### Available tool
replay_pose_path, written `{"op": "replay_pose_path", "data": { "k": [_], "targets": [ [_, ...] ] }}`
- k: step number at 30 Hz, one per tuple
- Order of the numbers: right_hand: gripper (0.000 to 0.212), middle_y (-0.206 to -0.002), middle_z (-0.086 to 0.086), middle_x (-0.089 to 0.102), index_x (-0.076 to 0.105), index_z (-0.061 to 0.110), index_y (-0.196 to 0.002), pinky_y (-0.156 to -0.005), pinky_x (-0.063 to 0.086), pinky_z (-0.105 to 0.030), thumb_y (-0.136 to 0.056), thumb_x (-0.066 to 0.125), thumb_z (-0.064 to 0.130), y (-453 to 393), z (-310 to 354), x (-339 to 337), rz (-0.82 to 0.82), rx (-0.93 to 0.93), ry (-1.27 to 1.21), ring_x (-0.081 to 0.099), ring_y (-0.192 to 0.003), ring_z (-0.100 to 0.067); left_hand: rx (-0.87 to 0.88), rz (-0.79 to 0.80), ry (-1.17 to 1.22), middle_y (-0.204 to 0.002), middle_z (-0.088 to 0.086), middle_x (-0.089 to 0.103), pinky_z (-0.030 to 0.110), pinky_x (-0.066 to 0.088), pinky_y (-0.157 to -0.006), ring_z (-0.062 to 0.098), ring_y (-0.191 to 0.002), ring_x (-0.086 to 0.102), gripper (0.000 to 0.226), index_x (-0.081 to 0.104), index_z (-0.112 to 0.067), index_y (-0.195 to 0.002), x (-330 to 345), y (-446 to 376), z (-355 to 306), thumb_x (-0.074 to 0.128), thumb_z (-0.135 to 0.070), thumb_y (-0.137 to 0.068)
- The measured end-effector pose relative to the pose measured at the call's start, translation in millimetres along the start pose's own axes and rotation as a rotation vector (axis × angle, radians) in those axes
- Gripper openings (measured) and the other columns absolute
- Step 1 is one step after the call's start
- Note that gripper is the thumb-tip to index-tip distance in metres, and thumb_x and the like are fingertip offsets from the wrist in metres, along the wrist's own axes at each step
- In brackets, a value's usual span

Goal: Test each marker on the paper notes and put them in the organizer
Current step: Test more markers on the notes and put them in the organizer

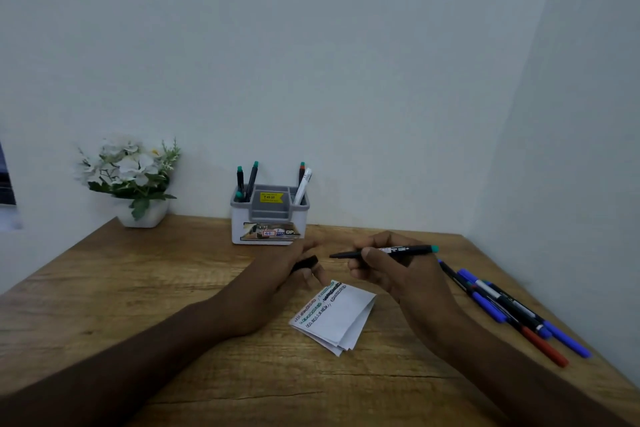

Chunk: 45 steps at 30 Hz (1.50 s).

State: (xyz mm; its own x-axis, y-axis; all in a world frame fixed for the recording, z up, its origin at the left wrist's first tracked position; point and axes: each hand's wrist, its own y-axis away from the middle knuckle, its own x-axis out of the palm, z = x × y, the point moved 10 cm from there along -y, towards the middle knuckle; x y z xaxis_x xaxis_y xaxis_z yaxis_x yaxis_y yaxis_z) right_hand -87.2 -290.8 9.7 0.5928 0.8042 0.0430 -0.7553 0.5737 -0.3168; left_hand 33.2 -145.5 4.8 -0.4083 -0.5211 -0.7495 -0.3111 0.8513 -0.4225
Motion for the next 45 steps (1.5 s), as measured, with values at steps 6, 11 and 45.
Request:
{"op": "replay_pose_path", "data": {
  "k": [6,11,45],
  "targets": [
    [0.004,-0.088,-0.016,0.084,0.079,0.015,-0.092,-0.075,0.067,-0.029,-0.096,0.078,0.015,-1,2,-2,-0.015,-0.035,0.072,0.083,-0.084,-0.028,0.021,-0.017,-0.014,-0.123,-0.032,0.059,-0.004,0.034,-0.09,-0.032,-0.111,0.046,0.048,0.046,-0.029,-0.151,-1,-1,-5,0.06,-0.024,-0.106],
    [0.005,-0.088,-0.013,0.084,0.08,0.019,-0.091,-0.078,0.068,-0.032,-0.096,0.079,0.02,-3,-2,-5,-0.024,-0.031,0.111,0.083,-0.085,-0.026,0.0,-0.012,-0.045,-0.127,-0.03,0.061,0.001,0.039,-0.088,-0.019,-0.112,0.052,0.045,0.048,-0.034,-0.148,-1,-1,-1,0.06,-0.028,-0.106],
    [0.008,-0.083,0.011,0.085,0.083,0.028,-0.098,-0.078,0.069,-0.043,-0.099,0.076,0.032,10,18,21,-0.01,-0.303,0.449,0.083,-0.079,-0.009,0.273,-0.226,-0.31,-0.101,-0.001,0.073,0.033,0.058,-0.067,0.012,-0.088,0.064,0.022,0.076,-0.017,-0.115,-11,6,-27,0.068,-0.029,-0.098]
  ]
}}
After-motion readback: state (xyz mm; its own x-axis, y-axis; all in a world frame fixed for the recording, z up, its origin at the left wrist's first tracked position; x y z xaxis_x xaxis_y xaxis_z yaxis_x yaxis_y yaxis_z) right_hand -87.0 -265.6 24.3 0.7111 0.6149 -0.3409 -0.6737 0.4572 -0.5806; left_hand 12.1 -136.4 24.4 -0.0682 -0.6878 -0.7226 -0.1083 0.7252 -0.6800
